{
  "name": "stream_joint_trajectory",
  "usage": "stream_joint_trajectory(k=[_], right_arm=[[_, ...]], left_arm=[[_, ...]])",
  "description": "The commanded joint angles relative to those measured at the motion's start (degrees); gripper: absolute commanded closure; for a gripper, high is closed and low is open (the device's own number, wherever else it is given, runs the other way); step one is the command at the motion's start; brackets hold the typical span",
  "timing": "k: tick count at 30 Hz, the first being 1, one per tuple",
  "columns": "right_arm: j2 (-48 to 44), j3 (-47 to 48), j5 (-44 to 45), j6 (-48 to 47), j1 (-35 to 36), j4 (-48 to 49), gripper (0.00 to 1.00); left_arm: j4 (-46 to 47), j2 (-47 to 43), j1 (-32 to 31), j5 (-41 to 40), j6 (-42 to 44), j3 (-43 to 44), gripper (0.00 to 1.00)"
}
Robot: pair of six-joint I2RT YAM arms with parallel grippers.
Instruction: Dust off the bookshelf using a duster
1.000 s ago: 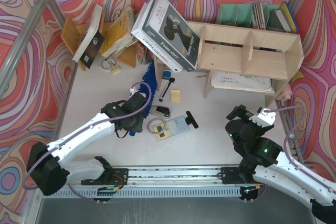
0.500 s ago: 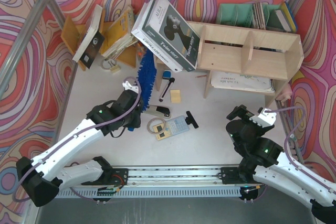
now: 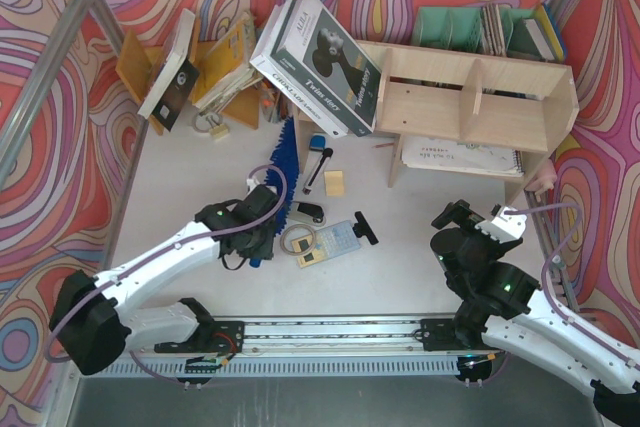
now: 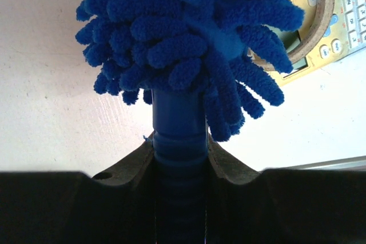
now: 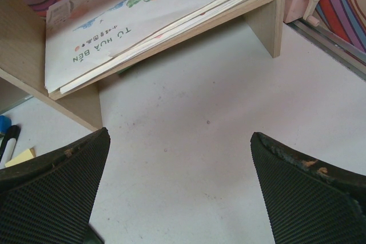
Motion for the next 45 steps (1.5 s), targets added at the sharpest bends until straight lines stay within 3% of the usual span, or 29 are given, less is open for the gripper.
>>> stream_joint_trajectory(k=[1,11,18,25,35,45], right_arm=[[0.01,0.27,1.41,0.25,-0.02,0.3,0.01],[-0.22,0.17,1.4,0.24,-0.01,0.33,0.01],[-0.07,0.17,1.44,-0.01,-0.01,0.63,0.01],[0.12,0.21,1.49,-0.02,-0.02,0.73,0.02],[0.36,0.24,1.43,-0.12,-0.01,0.74,0.01],[-0.15,0.21,1.34,-0.02,-0.02,0.63,0.01]], left_arm=[[2.69,2.26,-0.18,-0.55,-0.56,1.04,1.0],[-2.43,-4.94,-0.18,-6.77,1.08,8.17,1.0],[-2.65,-6.39,-0.18,-1.71,0.49,8.58,1.0],[-1.05,-2.54,-0.18,1.32,0.62,3.33,1.0],[-2.09,-3.13,-0.18,-4.24,-0.49,3.52,1.0],[-6.61,-11.06,-0.18,-11.28,2.99,12.5,1.0]])
